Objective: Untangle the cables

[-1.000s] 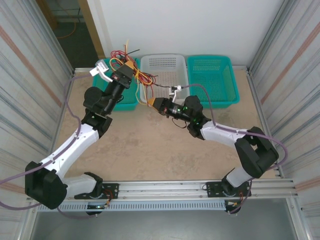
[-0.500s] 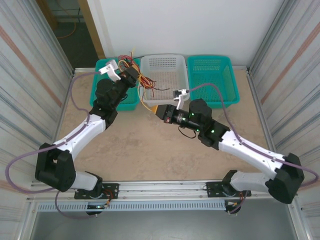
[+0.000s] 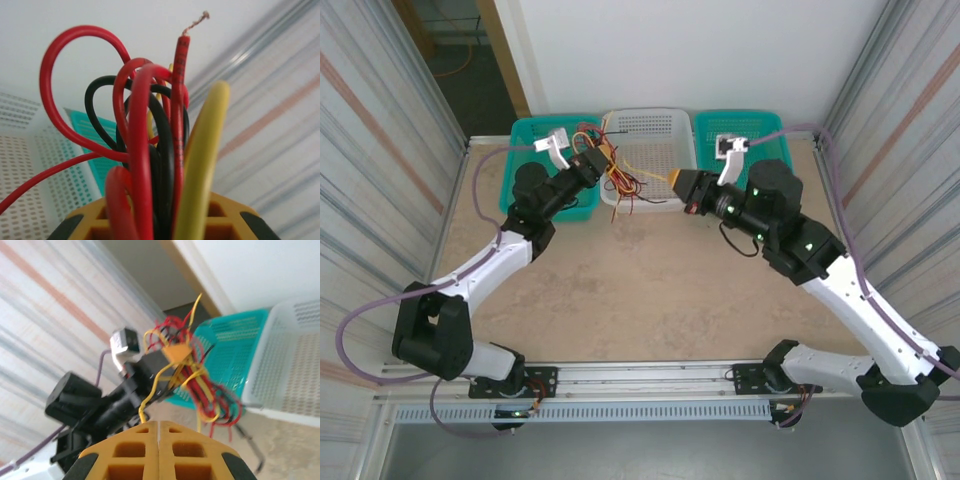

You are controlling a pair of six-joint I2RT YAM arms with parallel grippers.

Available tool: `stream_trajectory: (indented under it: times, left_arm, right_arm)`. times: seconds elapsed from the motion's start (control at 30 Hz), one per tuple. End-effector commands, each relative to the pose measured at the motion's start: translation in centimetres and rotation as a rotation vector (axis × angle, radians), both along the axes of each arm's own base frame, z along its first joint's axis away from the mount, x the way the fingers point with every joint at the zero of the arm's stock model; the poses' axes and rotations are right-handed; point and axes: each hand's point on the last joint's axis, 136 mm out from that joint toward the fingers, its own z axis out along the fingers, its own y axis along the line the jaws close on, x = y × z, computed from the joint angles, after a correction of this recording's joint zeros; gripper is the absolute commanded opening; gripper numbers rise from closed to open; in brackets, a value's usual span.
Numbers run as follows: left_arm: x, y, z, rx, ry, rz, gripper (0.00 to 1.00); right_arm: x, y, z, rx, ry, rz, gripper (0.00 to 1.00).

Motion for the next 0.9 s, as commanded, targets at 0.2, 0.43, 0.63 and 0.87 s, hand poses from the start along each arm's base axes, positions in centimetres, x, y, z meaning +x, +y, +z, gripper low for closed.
stream_trajectory:
  times: [0.2,0.43,0.63,0.87]
  left_arm:
    - [-8.6,-2.5,5.3,-0.101,-0.18,-0.423,0.0]
    - [-11.9,-2.3,7.4,-0.116,-0.22,-0.473,0.0]
    - [-14.8,-3.2,11.1,-0.185,-0.285,-0.59,0.0]
    - [-18.0,-4.0,15.8,-0.335,-0.372,-0.714,0.0]
  right_arm:
    - [2.5,-4.6,5.0,-0.016,-0.099,-0.078,0.0]
    - [5.6,-8.0,5.3,-0.004,-0.079,-0.154,0.0]
    - [9.7,-9.8,3.7,0.029,-0.013,-0.164,0.0]
    - [13.4,-8.5,-0.4,0.095,0.068,-0.116,0.0]
